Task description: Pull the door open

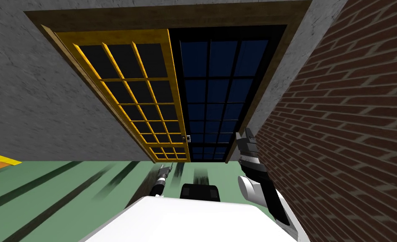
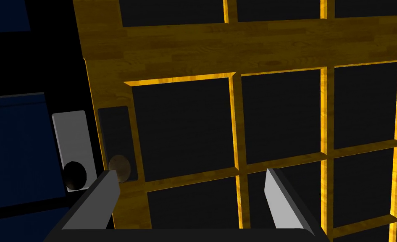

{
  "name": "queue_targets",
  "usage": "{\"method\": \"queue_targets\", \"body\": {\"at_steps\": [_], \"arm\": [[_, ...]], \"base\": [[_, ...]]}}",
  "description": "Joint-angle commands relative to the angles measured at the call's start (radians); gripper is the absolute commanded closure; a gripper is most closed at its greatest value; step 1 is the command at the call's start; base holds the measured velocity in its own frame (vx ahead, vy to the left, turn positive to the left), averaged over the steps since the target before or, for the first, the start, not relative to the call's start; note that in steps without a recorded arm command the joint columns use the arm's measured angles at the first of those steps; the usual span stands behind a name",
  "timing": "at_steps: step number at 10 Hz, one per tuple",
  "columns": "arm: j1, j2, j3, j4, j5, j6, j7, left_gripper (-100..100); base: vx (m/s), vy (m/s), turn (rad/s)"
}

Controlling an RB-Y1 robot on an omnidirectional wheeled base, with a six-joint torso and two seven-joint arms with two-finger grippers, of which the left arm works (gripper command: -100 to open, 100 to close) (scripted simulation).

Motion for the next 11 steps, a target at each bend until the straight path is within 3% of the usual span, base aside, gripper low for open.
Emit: {"method": "queue_targets", "body": {"at_steps": [1,3,5,6,7,8,9,11], "arm": [[-0.020,0.001,0.003,0.031,0.003,-0.018,-0.005,-100],[-0.058,-0.011,-0.002,0.029,0.007,-0.023,-0.009,-100],[-0.058,-0.011,-0.002,0.029,0.007,-0.023,-0.009,-100],[-0.093,-0.023,-0.008,0.023,0.007,-0.027,-0.011,-100],[-0.093,-0.023,-0.008,0.064,0.007,-0.027,-0.011,-100],[-0.093,-0.023,-0.008,0.037,0.007,-0.027,-0.011,-100],[-0.119,-0.032,-0.013,0.018,0.008,-0.030,-0.013,-100],[-0.137,-0.038,-0.016,0.023,0.008,-0.032,-0.013,-100]], "base": [[0.042,0.008,-0.025],[0.104,0.040,-0.090],[0.071,0.024,-0.007],[0.100,0.025,-0.099],[0.124,0.038,-0.078],[0.065,0.030,0.005],[0.085,0.046,-0.088],[0.144,0.052,-0.066]]}}
